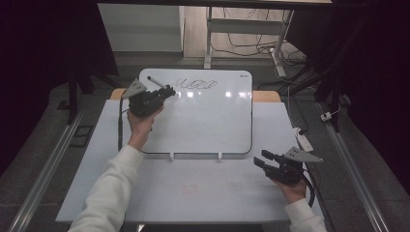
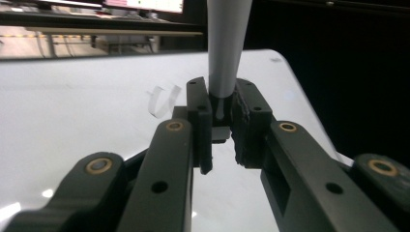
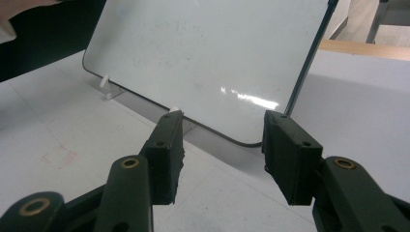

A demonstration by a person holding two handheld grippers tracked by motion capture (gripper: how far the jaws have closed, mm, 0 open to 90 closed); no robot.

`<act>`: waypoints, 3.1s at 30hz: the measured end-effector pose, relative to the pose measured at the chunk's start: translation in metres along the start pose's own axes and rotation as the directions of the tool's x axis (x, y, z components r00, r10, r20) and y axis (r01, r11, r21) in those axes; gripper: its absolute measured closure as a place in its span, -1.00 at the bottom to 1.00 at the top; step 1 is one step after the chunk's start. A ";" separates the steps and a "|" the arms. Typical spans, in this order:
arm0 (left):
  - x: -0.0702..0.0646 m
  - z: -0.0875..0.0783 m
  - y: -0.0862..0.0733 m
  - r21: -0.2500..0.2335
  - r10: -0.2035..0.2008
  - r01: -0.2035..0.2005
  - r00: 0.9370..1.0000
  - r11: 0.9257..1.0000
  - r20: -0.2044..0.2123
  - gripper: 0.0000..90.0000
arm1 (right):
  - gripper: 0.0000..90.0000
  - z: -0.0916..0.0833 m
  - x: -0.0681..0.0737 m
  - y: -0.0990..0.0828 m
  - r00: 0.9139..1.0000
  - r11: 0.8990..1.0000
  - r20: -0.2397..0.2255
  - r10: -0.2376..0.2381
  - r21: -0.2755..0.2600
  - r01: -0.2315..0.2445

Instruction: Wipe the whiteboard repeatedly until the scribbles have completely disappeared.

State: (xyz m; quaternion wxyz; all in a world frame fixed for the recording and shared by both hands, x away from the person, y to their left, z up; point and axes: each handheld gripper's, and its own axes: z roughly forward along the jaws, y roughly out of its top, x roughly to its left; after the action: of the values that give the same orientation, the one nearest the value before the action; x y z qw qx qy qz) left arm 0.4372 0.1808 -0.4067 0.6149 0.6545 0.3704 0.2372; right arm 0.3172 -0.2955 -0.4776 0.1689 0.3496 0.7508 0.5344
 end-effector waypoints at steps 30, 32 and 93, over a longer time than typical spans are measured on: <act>0.026 0.052 0.012 0.016 -0.016 0.018 0.993 1.000 -0.118 0.74 | 0.09 0.001 -0.003 -0.002 0.999 0.999 -0.008 0.036 -0.002 -0.036; 0.017 0.060 0.009 0.029 0.002 0.000 0.996 1.000 -0.086 0.74 | 0.09 0.002 -0.002 -0.003 0.999 0.999 -0.013 0.038 -0.001 -0.038; 0.023 0.038 -0.010 -0.020 0.011 -0.014 0.988 1.000 -0.156 0.74 | 0.02 0.002 -0.001 -0.005 0.999 0.999 -0.008 0.045 -0.003 -0.045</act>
State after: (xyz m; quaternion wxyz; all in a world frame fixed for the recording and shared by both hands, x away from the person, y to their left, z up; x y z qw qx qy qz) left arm 0.4783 0.1750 -0.4248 0.5893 0.6297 0.4108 0.2956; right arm 0.3175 -0.2954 -0.4827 0.1541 0.3642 0.7426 0.5405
